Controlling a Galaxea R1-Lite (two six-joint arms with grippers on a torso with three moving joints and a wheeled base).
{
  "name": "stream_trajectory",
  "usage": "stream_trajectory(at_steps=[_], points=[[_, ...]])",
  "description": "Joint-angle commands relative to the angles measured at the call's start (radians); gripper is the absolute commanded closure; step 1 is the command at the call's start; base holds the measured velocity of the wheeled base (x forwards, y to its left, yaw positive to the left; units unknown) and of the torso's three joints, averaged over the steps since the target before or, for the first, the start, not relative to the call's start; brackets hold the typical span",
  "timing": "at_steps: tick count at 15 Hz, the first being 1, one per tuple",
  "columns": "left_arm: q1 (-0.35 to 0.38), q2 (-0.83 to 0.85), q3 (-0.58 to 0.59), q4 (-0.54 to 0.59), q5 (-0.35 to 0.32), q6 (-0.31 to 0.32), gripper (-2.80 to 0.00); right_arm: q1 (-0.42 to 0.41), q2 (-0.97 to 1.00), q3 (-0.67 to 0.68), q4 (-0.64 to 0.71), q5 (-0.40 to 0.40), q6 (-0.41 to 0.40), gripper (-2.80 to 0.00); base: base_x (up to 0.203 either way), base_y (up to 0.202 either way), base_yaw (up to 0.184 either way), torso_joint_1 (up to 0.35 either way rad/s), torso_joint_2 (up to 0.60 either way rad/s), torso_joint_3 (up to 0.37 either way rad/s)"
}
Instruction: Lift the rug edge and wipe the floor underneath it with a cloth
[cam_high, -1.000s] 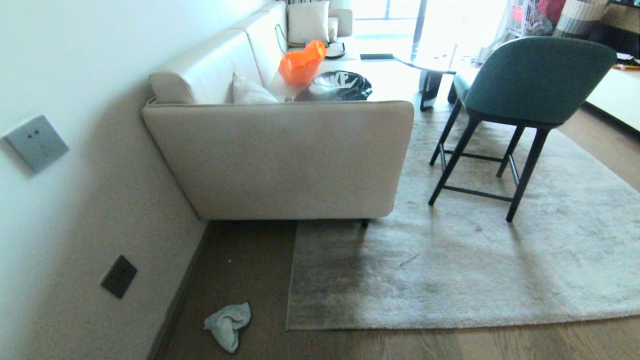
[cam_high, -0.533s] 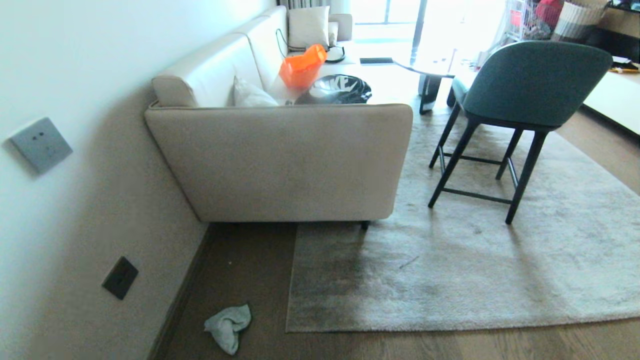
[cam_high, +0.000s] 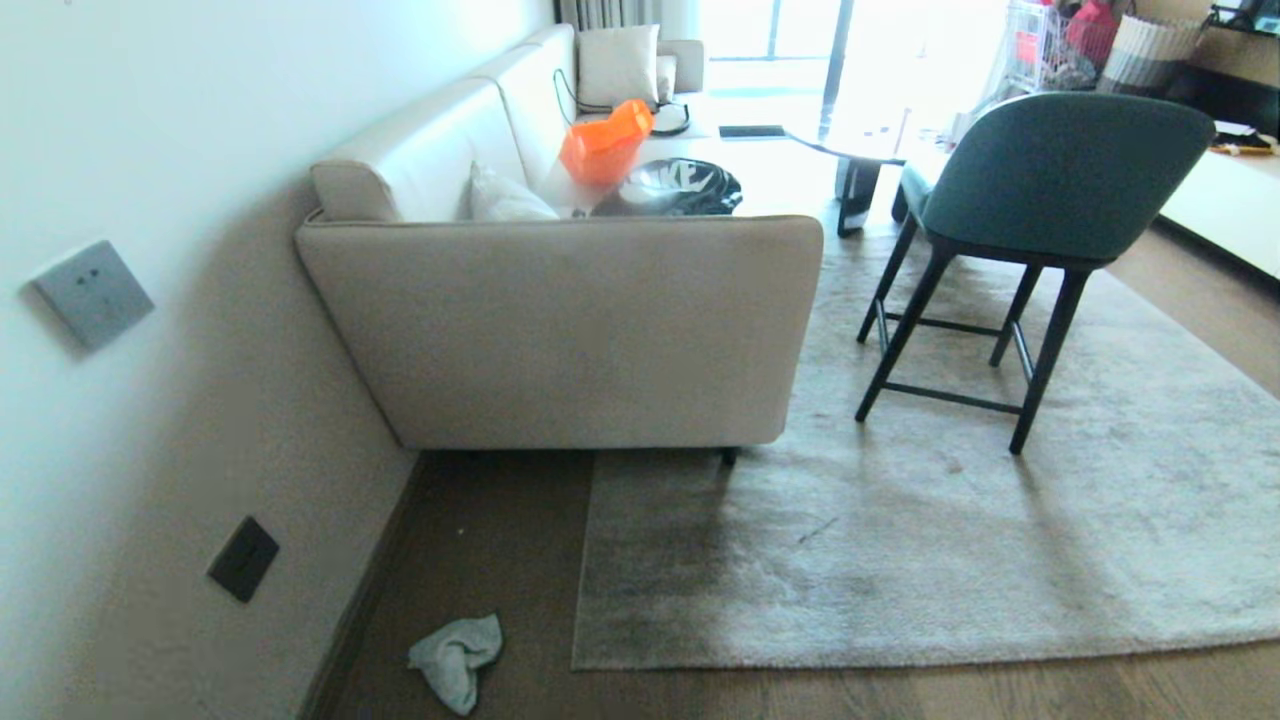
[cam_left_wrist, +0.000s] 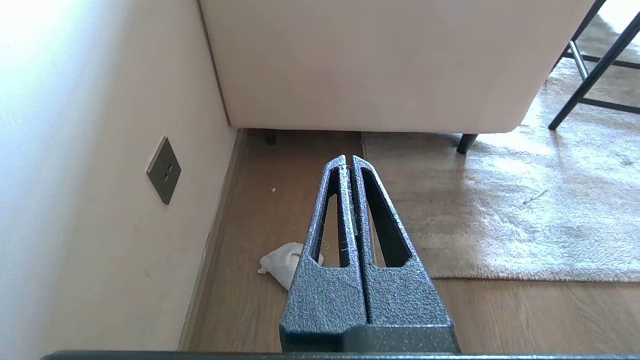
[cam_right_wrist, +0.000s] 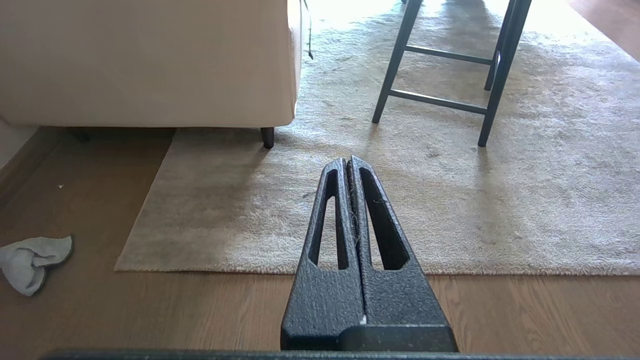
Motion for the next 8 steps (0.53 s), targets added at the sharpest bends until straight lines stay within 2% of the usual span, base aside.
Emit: stream_trajectory(at_steps=[1, 8], points=[[0.0, 0.0, 0.0, -0.001, 0.0, -0.001, 0.0, 0.0, 0.001, 0.0, 0.001, 0.0, 0.0, 0.0, 0.0, 0.0, 0.0, 0.0, 0.0, 0.0], [0.0, 0.0, 0.0, -0.001, 0.0, -0.001, 0.0, 0.0, 0.001, 0.0, 0.001, 0.0, 0.0, 0.0, 0.0, 0.0, 0.0, 0.0, 0.0, 0.0]])
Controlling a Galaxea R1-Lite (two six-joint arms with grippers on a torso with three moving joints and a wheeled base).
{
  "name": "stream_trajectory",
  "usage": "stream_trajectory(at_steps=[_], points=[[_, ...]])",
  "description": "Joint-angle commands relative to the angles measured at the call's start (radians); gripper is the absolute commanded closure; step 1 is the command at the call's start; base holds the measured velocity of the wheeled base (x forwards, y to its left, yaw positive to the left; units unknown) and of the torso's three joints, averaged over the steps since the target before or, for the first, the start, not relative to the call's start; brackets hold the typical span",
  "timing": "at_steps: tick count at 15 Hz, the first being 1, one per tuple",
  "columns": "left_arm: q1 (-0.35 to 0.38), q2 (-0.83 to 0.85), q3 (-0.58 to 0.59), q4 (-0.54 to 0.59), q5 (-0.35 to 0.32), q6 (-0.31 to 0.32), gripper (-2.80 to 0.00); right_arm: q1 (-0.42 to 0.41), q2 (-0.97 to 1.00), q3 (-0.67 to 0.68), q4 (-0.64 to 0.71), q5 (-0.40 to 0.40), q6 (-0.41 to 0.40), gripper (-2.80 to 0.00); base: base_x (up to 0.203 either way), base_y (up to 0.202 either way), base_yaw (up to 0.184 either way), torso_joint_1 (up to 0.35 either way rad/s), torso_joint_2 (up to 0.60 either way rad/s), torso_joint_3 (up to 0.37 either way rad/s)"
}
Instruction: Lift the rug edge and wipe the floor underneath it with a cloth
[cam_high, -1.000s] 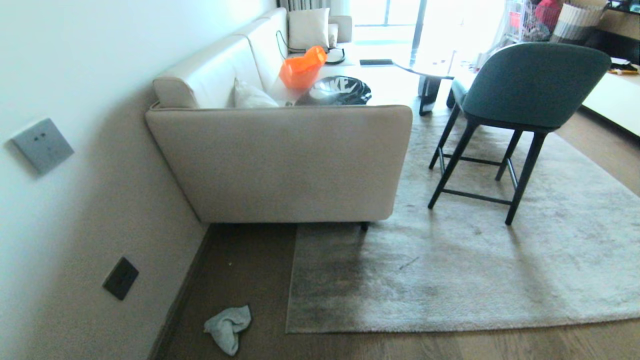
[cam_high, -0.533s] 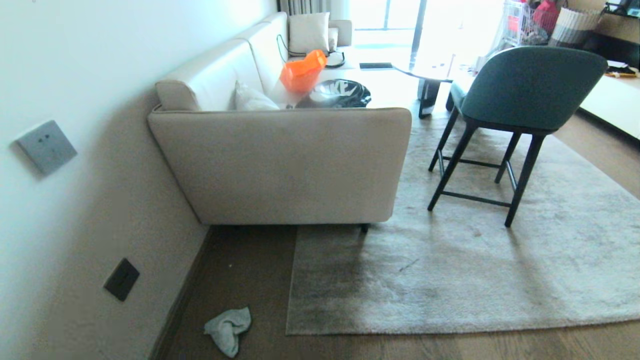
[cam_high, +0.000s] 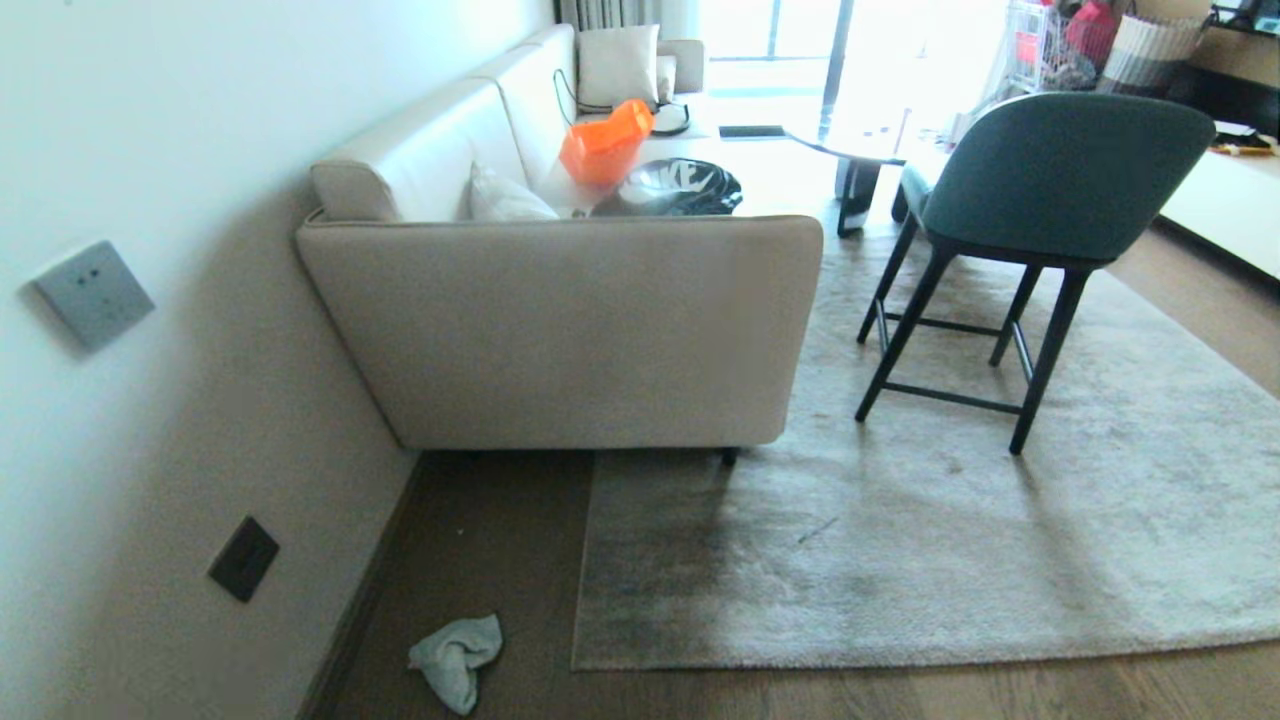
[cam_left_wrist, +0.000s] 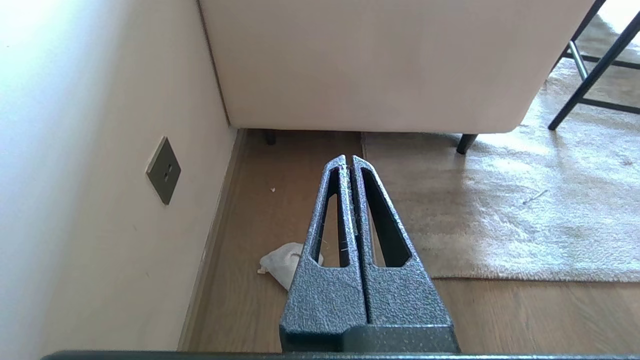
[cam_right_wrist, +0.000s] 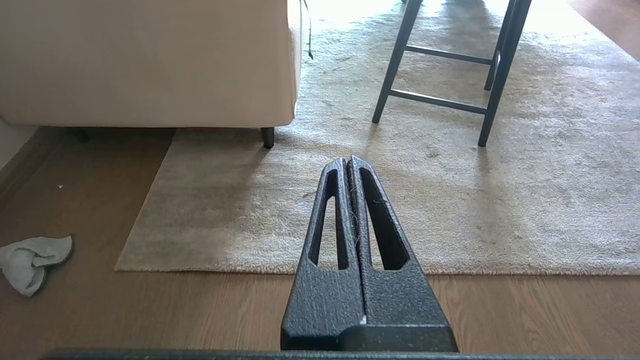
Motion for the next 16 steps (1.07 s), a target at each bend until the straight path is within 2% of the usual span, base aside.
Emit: stream_trajectory(at_steps=[1, 6, 16], points=[[0.0, 0.0, 0.0, -0.001, 0.001, 0.0, 0.0, 0.0, 0.001, 0.0, -0.001, 0.0, 0.0, 0.0, 0.0, 0.0, 0.0, 0.0, 0.0, 0.0], [0.0, 0.0, 0.0, -0.001, 0.001, 0.0, 0.0, 0.0, 0.001, 0.0, -0.001, -0.001, -0.004, 0.0, 0.0, 0.0, 0.0, -0.004, -0.03, -0.036], [0.0, 0.0, 0.0, -0.001, 0.001, 0.0, 0.0, 0.0, 0.001, 0.0, -0.001, 0.0, -0.003, 0.0, 0.0, 0.0, 0.0, 0.008, -0.4, -0.385]])
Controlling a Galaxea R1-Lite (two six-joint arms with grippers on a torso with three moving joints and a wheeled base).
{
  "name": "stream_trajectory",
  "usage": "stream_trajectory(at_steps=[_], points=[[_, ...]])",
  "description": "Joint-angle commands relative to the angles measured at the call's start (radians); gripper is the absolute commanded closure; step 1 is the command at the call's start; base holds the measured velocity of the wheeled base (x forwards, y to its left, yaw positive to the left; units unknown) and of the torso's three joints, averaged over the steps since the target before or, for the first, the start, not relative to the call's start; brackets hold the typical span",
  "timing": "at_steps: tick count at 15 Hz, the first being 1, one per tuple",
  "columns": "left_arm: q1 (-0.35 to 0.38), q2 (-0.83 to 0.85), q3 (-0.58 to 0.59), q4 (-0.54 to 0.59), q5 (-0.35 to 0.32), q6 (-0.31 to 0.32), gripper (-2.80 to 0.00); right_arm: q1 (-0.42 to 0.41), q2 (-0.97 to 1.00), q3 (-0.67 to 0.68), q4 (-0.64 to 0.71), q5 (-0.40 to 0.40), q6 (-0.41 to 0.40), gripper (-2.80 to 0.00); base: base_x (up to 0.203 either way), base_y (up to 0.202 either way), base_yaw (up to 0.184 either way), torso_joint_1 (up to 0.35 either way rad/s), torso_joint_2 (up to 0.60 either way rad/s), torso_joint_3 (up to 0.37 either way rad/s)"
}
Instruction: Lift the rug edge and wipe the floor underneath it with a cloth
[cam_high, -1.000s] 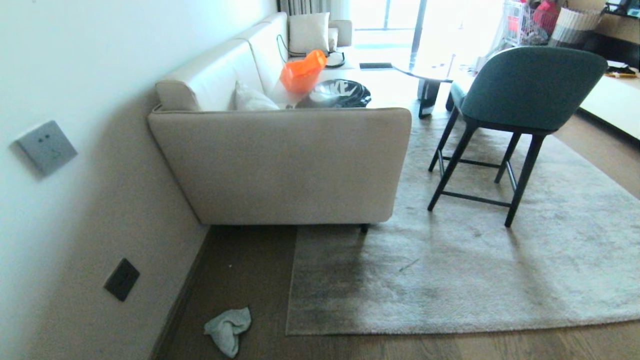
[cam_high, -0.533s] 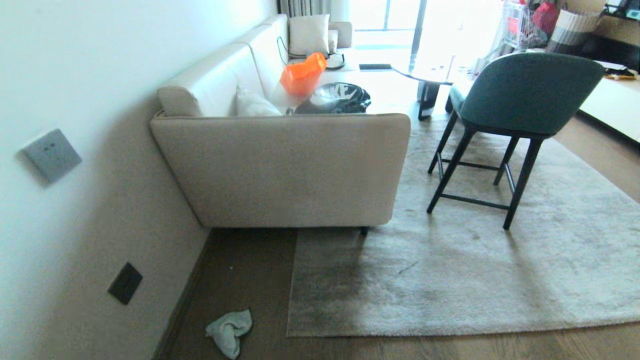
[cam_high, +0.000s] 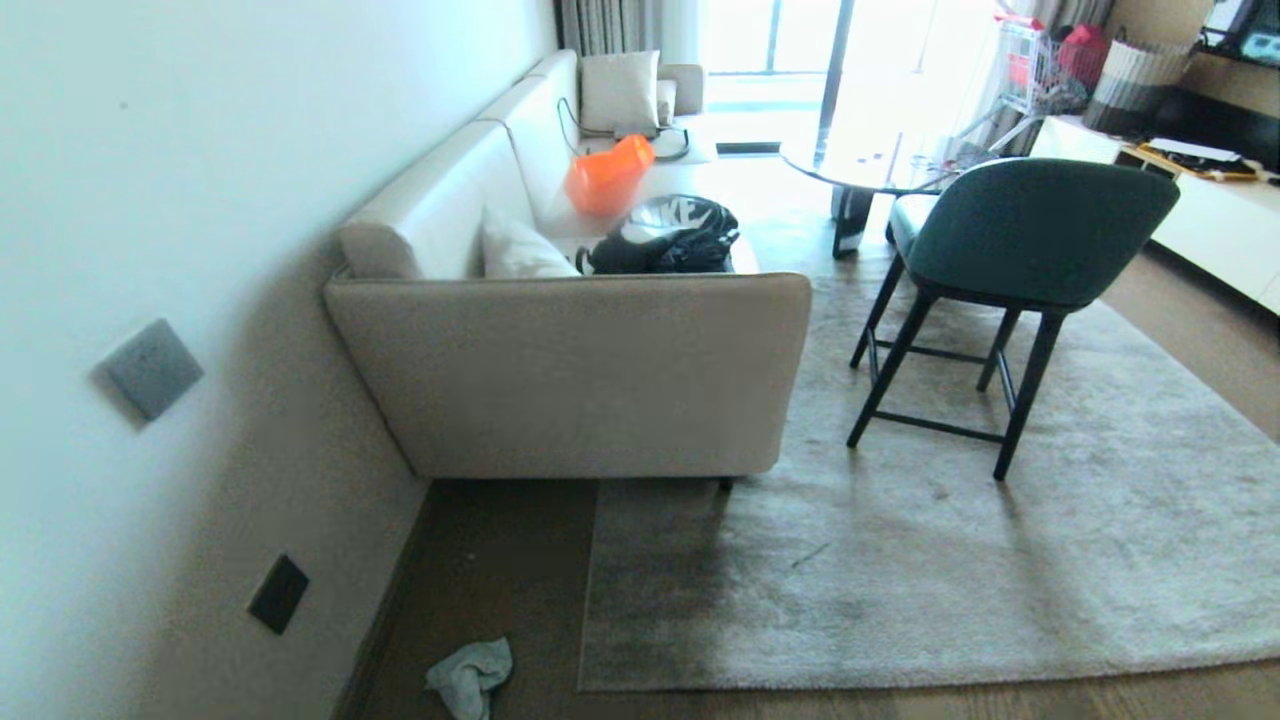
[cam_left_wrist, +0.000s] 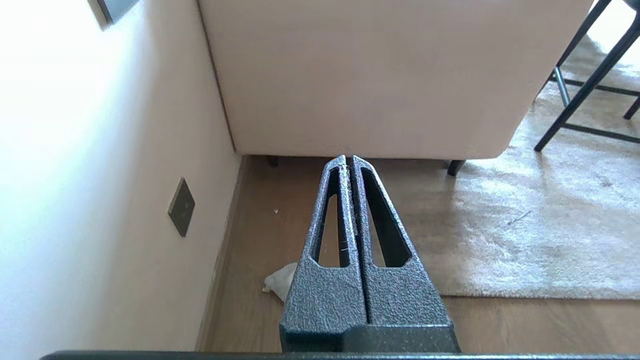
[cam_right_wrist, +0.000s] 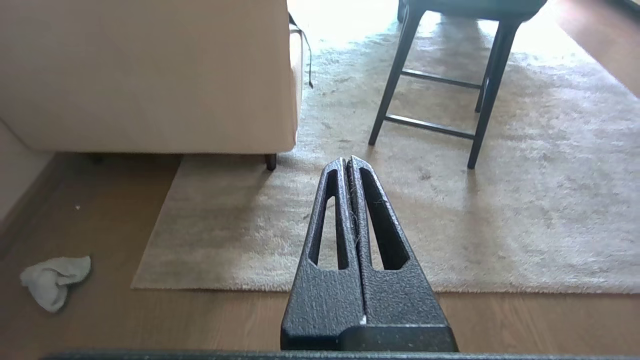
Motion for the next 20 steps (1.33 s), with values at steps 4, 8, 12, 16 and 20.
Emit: stream_trajectory(at_steps=[4, 8, 12, 16, 20], points=[[0.0, 0.0, 0.0, 0.0, 0.0, -0.001, 0.0, 0.0, 0.001, 0.0, 0.0, 0.001, 0.001, 0.0, 0.0, 0.0, 0.0, 0.109, -0.48, -0.378], [0.0, 0.0, 0.0, 0.0, 0.0, -0.001, 0.0, 0.0, 0.001, 0.0, 0.0, 0.0, -0.001, 0.0, 0.0, 0.0, 0.0, 0.132, -0.49, -0.368], [0.0, 0.0, 0.0, 0.0, 0.0, -0.001, 0.0, 0.002, 0.001, 0.0, 0.0, 0.0, -0.001, 0.0, 0.0, 0.0, 0.0, 0.175, -0.53, -0.36], [0.0, 0.0, 0.0, 0.0, 0.0, -0.001, 0.0, 0.002, 0.001, 0.0, 0.0, 0.0, -0.001, 0.0, 0.0, 0.0, 0.0, 0.202, -0.57, -0.365], [0.0, 0.0, 0.0, 0.0, 0.0, -0.001, 0.0, 0.002, 0.001, 0.0, 0.0, 0.001, -0.001, 0.0, 0.0, 0.0, 0.0, 0.242, -0.6, -0.369]])
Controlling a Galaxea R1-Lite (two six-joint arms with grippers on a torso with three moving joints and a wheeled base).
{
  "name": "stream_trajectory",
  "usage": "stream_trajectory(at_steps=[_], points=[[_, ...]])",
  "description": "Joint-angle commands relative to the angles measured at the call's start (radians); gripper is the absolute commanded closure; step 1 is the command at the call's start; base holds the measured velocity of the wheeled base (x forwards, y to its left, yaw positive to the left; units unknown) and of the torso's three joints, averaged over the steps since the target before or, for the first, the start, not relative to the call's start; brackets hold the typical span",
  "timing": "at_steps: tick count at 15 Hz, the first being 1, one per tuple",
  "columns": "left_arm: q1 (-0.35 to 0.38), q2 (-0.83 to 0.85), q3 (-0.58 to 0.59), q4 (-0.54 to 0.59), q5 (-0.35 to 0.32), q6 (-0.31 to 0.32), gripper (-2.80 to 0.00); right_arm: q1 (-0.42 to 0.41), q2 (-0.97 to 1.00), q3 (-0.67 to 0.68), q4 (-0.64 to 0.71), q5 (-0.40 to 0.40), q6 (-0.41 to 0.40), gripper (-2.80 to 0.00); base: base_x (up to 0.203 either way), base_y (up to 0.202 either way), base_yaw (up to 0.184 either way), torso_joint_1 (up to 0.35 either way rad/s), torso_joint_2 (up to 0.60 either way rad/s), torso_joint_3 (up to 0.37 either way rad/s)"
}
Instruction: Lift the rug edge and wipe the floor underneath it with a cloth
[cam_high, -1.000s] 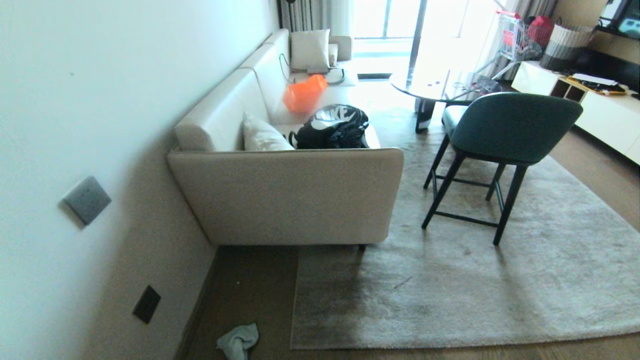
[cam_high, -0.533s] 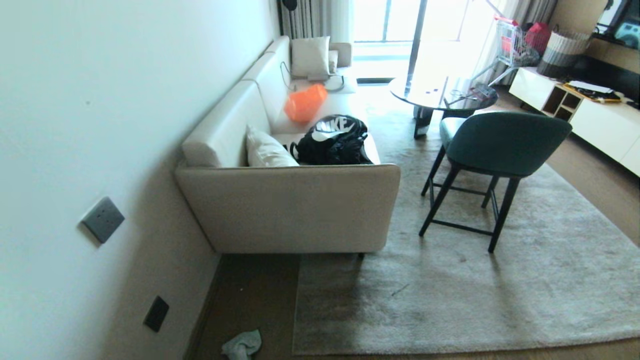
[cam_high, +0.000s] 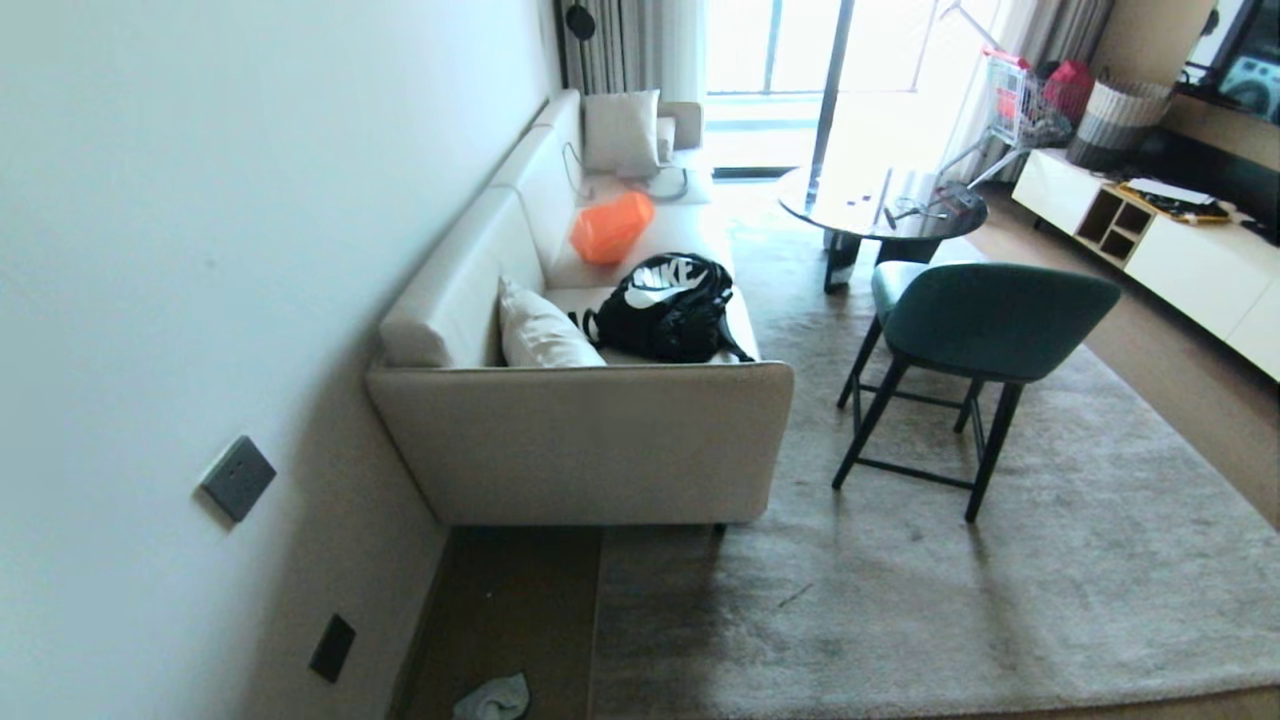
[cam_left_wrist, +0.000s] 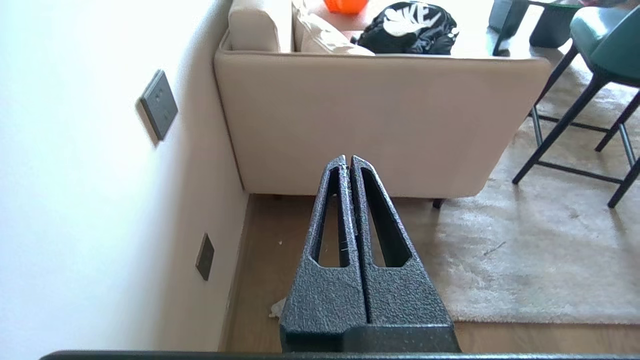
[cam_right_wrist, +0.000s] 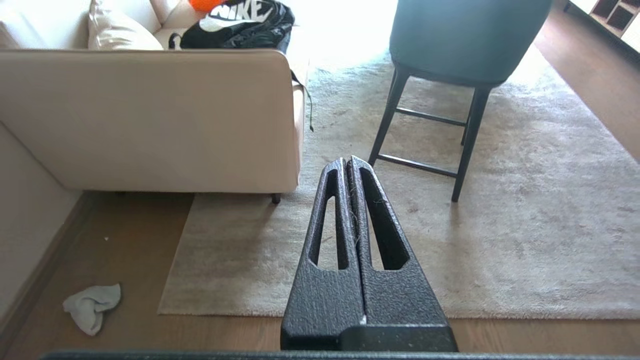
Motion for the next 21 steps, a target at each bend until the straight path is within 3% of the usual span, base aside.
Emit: stream_trajectory(at_steps=[1, 14, 21], points=[[0.0, 0.0, 0.0, 0.0, 0.001, -0.001, 0.0, -0.001, 0.001, 0.0, 0.0, -0.001, -0.001, 0.0, 0.0, 0.0, 0.0, 0.17, -0.43, -0.264], [0.0, 0.0, 0.0, 0.0, 0.001, -0.001, 0.0, 0.001, 0.001, 0.0, 0.001, -0.002, 0.008, 0.0, 0.0, 0.0, 0.0, 0.151, -0.34, -0.197], [0.0, 0.0, 0.0, 0.0, 0.001, -0.001, 0.0, 0.001, 0.001, 0.0, 0.0, -0.004, 0.033, 0.0, 0.0, 0.0, 0.0, 0.008, -0.02, -0.011]])
